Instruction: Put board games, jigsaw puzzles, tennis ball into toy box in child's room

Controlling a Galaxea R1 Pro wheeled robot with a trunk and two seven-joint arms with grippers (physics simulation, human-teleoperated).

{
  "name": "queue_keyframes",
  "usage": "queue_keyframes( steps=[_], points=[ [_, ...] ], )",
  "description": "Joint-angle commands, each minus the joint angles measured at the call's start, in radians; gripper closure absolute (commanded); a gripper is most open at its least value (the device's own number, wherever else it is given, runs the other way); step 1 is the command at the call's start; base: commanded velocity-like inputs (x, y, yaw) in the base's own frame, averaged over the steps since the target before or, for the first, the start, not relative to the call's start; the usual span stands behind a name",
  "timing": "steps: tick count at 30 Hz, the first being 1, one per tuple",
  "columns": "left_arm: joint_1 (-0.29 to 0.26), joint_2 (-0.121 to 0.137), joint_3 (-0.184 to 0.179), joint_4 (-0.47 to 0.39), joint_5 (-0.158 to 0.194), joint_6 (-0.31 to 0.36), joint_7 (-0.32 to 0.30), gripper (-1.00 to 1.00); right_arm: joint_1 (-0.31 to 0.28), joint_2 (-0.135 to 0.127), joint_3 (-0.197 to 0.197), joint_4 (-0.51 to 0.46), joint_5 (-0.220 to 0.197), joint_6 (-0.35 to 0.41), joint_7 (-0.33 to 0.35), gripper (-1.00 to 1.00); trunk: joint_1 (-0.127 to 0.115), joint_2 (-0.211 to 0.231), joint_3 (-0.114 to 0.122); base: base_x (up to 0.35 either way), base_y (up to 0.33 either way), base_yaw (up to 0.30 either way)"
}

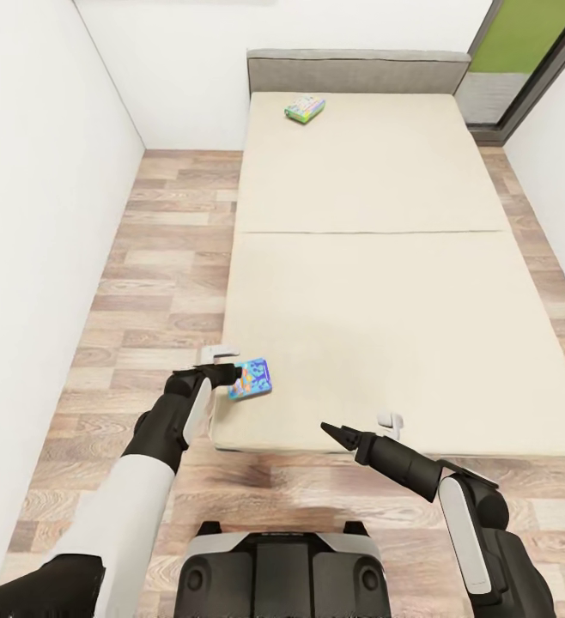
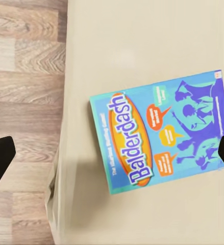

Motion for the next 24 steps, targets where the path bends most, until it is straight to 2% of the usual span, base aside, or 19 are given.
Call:
queue_keyframes(
  steps=[1, 5, 14, 18, 24],
  points=[
    [-0.01, -0.001, 0.002, -0.001, 0.001, 0.017, 0.002, -1.0, -0.001, 0.001, -0.002, 0.0, 0.0, 0.006, 0.004, -1.0, 0.0, -0.001, -0.003, 0.0, 0.0, 0.0],
    [-0.066, -0.001, 0.003, 0.008, 0.0, 0.06, 0.005, -1.0, -0.001, 0.0, -0.002, 0.0, 0.0, 0.007, 0.003, -1.0, 0.0, -0.001, -0.009, 0.0, 0.0, 0.0],
    [-0.123, -0.011, 0.005, 0.012, 0.0, 0.079, 0.007, -1.0, -0.001, 0.001, 0.0, 0.006, 0.001, 0.003, 0.003, -1.0, 0.0, -0.001, -0.024, 0.0, 0.0, 0.0],
    [-0.17, -0.011, 0.005, 0.018, -0.001, 0.086, 0.007, -1.0, -0.001, -0.004, 0.002, 0.007, 0.0, -0.005, 0.004, -1.0, 0.0, -0.001, -0.03, 0.0, 0.0, 0.0],
    [-0.238, -0.011, 0.005, 0.103, 0.002, 0.082, 0.007, -1.0, -0.001, -0.006, 0.001, 0.011, -0.001, -0.006, 0.006, -1.0, 0.0, -0.001, -0.033, 0.0, 0.0, 0.0]
  ],
)
